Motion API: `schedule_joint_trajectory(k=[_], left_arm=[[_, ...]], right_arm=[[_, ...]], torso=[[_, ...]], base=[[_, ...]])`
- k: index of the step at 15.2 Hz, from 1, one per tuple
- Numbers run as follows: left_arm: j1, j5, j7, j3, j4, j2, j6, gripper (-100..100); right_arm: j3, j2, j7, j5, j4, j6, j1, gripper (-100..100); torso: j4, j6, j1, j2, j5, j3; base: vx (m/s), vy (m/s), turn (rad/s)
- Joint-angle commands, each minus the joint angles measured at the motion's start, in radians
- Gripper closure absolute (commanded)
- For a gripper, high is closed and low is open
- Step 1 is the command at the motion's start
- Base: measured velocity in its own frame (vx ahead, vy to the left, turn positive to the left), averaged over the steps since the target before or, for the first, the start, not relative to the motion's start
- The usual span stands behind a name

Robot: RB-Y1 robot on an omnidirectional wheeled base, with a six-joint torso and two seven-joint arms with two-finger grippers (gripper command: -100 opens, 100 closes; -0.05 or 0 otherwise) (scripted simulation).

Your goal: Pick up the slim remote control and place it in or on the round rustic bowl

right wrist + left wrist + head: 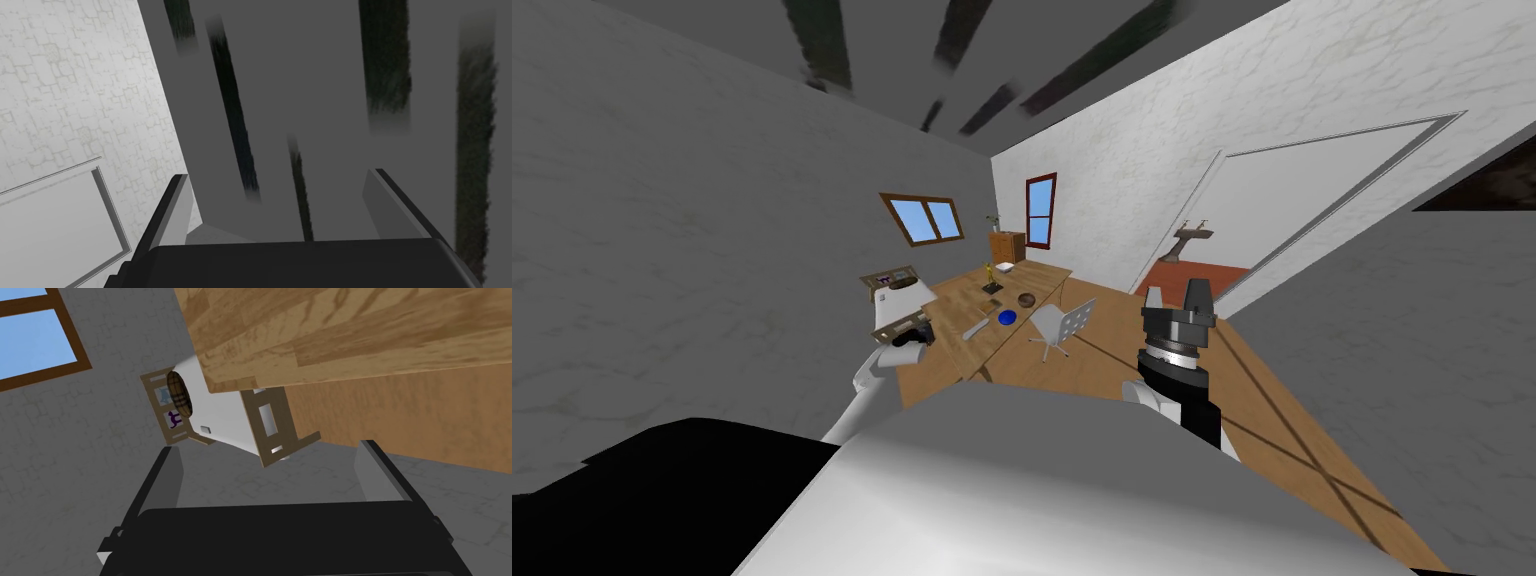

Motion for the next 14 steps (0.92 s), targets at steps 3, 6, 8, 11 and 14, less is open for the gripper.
schedule_joint_trajectory(k=[3,6,8,11,14], left_arm=[[-0.022,0.021,0.013,0.025,0.059,0.018,0.078,-100],[-0.040,0.038,0.025,0.046,0.109,0.031,0.133,-100],[-0.058,0.055,0.035,0.067,0.158,0.042,0.184,-100],[-0.076,0.073,0.046,0.087,0.206,0.051,0.238,-100],[-0.092,0.090,0.056,0.106,0.254,0.059,0.288,-100]], right_arm=[[0.000,0.000,0.000,0.000,0.000,0.000,0.000,0],[0.000,0.000,0.000,0.000,0.000,0.000,0.000,0],[0.000,0.000,0.000,0.000,0.000,0.000,0.000,0],[0.000,0.000,0.000,0.000,0.000,0.000,0.000,0],[0.000,0.000,0.000,0.000,0.000,0.000,0.000,0]], torso=[[0.000,0.000,0.000,0.000,0.000,0.000],[0.000,0.001,0.000,-0.001,0.000,0.000],[0.000,0.001,0.000,-0.001,0.000,0.000],[0.000,0.001,0.000,-0.001,0.000,0.000],[0.000,0.001,0.000,-0.002,0.000,-0.001]], base=[[0.034,-0.016,-0.138],[0.039,-0.014,-0.139],[0.047,-0.018,-0.190],[0.038,-0.008,-0.133],[0.052,-0.007,-0.172]])
